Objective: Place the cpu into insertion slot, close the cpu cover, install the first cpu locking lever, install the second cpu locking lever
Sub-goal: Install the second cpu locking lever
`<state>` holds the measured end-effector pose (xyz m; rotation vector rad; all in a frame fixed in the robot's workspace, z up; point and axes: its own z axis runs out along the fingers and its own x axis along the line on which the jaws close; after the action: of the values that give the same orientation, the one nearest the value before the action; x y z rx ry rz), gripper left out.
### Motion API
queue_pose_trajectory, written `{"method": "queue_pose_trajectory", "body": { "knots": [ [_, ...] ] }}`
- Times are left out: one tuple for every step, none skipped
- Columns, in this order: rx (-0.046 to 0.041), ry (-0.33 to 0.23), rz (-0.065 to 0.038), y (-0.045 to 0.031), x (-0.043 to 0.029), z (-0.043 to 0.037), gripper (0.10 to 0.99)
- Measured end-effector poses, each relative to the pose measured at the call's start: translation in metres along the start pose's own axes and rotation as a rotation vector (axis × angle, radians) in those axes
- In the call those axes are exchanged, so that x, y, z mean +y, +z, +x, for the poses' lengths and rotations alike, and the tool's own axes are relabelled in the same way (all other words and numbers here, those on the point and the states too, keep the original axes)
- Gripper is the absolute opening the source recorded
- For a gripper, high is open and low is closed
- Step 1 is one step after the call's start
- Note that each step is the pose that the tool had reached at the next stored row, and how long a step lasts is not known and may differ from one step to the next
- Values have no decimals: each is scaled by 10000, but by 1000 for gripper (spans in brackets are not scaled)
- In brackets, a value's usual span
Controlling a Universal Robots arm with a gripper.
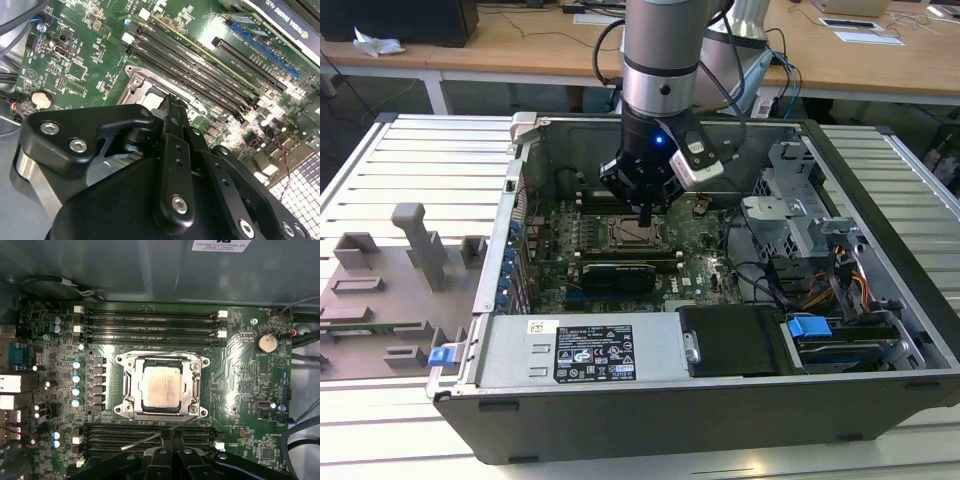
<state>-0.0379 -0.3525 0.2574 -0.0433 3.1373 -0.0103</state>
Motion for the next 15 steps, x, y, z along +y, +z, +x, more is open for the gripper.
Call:
{"method": "queue_pose_trajectory", "body": {
  "knots": [
    [0,0,1,8,-8,0,106],
    [0,0,0,11,-10,0,106],
    [0,0,0,16,-14,0,106],
    [0,0,1,22,-20,1,106],
    [0,0,1,35,-30,1,106],
    [0,1,1,40,-33,1,106],
    [0,0,1,45,-37,1,106],
    [1,0,2,50,-41,1,106],
    [0,1,2,53,-42,2,106],
    [0,0,1,56,-43,1,106],
    [0,0,0,63,-45,1,106],
    [0,0,0,67,-46,1,106],
    [-1,0,0,74,-47,1,106],
    [0,0,1,83,-48,2,106],
    [0,0,0,91,-49,2,106]
  ]
}}
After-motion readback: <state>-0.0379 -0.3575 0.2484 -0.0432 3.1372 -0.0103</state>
